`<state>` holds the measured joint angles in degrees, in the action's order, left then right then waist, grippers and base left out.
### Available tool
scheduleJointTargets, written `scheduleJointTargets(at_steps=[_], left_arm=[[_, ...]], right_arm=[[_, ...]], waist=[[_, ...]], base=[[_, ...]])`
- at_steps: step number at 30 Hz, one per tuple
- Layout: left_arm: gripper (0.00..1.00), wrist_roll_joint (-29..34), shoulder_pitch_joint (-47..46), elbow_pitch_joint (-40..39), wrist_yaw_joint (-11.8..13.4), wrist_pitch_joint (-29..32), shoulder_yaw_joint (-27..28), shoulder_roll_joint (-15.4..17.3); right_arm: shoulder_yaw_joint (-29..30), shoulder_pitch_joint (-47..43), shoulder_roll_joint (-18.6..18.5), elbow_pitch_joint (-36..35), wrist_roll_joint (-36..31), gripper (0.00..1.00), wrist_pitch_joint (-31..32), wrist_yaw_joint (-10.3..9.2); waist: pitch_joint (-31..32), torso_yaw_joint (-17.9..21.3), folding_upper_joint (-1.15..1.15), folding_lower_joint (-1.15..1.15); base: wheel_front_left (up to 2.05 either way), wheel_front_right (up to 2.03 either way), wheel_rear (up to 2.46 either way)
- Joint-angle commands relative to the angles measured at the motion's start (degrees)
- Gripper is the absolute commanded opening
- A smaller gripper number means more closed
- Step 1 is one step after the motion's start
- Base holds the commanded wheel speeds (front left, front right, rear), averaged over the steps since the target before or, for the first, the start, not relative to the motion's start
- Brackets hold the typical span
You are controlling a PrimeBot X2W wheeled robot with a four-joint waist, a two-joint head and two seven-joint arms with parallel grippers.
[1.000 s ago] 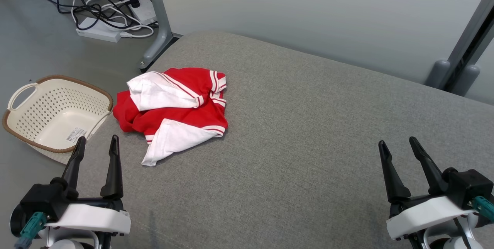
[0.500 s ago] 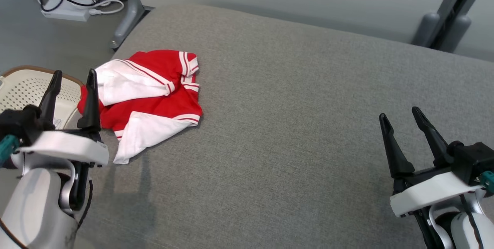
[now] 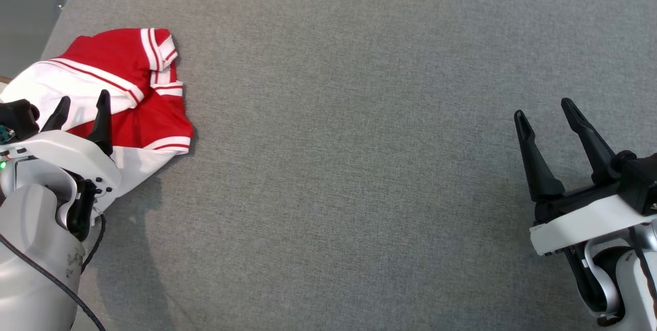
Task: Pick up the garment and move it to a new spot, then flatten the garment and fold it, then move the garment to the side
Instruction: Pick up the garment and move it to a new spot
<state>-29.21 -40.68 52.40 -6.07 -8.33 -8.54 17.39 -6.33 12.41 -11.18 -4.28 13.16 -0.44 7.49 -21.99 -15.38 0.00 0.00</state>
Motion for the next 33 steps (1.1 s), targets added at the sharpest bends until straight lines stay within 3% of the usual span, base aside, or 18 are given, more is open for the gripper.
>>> scheduleJointTargets(at_steps=[1,7,12,14,15,19,26,33], left_arm=[[1.0,-0.62,-2.23,3.08,-0.48,-0.27,-0.21,0.23],[1.0,-1.06,-5.42,10.07,-0.99,0.11,-1.06,0.15],[1.0,-0.66,-6.96,16.79,-1.06,3.83,-2.37,0.46],[0.11,-1.08,-6.66,18.74,-1.07,5.71,-2.52,0.2],[0.0,-1.27,-6.5,19.34,-1.01,6.14,-2.51,0.22],[0.0,-1.48,-6.63,20.35,-0.42,4.82,-2.37,0.31],[0.0,-1.66,-8.23,19.24,0.22,-3.99,-1.66,1.97],[0.0,-0.72,-6.44,13.05,1.6,-6.81,-0.4,3.28]], right_arm=[[-0.14,1.15,-0.58,-0.32,0.06,1.0,0.07,0.01],[-0.6,2.59,-1.09,-0.48,0.31,1.0,-0.01,0.01],[-0.98,3.6,-1.35,-0.25,0.67,1.0,-0.06,0.01],[-0.87,3.65,-1.5,-0.35,0.8,1.0,-0.07,0.01],[-0.7,3.55,-1.51,-0.41,0.88,1.0,-0.12,0.01],[0.09,2.87,-1.63,-0.73,0.82,1.0,-0.2,0.01],[0.95,2.1,-0.96,-0.11,0.73,1.0,-0.84,0.01],[1.28,0.8,0.63,1.26,1.16,1.0,-2.25,0.01]], waist=[[-2.43,1.72,0.0,0.0],[-4.2,2.78,0.0,0.0],[-5.24,4.24,0.0,0.0],[-5.47,4.83,0.0,0.0],[-5.55,5.11,0.0,0.0],[-5.55,5.61,0.0,0.0],[-2.99,5.34,0.0,0.0],[1.63,5.36,0.0,0.0]], base=[[0.0,0.0,0.0],[0.0,0.0,0.0],[0.0,0.0,0.0],[0.0,0.0,0.0],[0.0,0.0,0.0],[0.0,0.0,0.0],[0.0,0.0,0.0],[0.0,0.0,0.0]])
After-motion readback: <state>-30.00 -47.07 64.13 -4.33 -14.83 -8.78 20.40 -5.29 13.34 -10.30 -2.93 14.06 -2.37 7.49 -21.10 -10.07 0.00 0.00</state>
